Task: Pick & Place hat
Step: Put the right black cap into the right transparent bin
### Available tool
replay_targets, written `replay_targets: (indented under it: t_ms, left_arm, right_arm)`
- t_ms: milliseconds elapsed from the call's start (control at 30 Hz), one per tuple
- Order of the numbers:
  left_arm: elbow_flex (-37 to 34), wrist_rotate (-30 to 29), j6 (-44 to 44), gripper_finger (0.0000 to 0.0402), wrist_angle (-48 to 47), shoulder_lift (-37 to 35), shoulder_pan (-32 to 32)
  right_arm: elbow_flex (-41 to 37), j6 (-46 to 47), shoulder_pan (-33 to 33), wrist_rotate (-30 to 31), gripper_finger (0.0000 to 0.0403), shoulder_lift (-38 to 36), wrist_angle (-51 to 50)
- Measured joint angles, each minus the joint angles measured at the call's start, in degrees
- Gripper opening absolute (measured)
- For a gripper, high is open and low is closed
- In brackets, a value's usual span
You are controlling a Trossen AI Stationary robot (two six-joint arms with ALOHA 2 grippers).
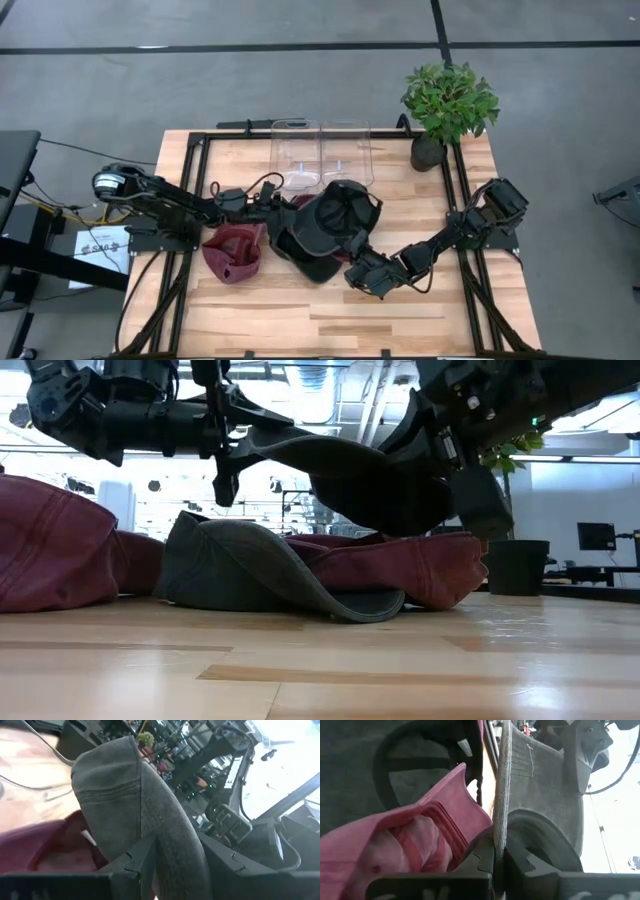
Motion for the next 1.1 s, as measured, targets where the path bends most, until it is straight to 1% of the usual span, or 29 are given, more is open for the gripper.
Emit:
replay_targets:
  t_ms: [200,400,467,533,667,700,833,967,1100]
  left_arm:
    - [0.0,0.7,0.0,0.0131,-0.5,0.3,-0.2]
    - [0.1,0.8,0.2,0.0129,-2.2,0.3,-0.2]
    - [0.1,0.7,0.3,0.0119,-4.1,0.3,-0.2]
    - [0.1,0.2,1.1,0.0097,-5.9,0.3,-0.2]
    - [0.1,-1.4,4.8,0.0027,-6.6,0.4,-0.2]
    - [0.1,-1.8,5.2,0.0016,-6.8,0.4,-0.2]
    - [0.1,-3.4,6.9,0.0016,-6.6,0.4,-0.3]
    - [0.1,-3.3,8.0,0.0012,-6.3,0.4,-0.5]
    - [0.1,-3.8,8.0,0.0014,-6.0,0.4,-0.6]
  right_arm:
    - [0.0,0.8,0.4,-2.6,0.0003,0.0,-0.4]
    - [0.0,1.6,0.4,-3.0,0.0005,0.0,-1.2]
    - [0.0,1.6,0.5,-3.2,0.0004,0.0,-1.4]
    - [0.0,1.9,0.5,-3.2,0.0004,0.0,-1.7]
    - [0.0,1.9,0.9,-3.4,0.0013,0.0,-1.4]
    - [0.1,1.9,0.9,-3.5,0.0015,0.0,-1.1]
    - [0.2,2.8,1.5,-3.4,0.0025,0.0,-1.0]
    - [0.1,3.2,1.6,-3.1,0.0031,0.0,-1.1]
    - [0.1,6.0,1.4,-3.0,0.0042,0.0,-1.3]
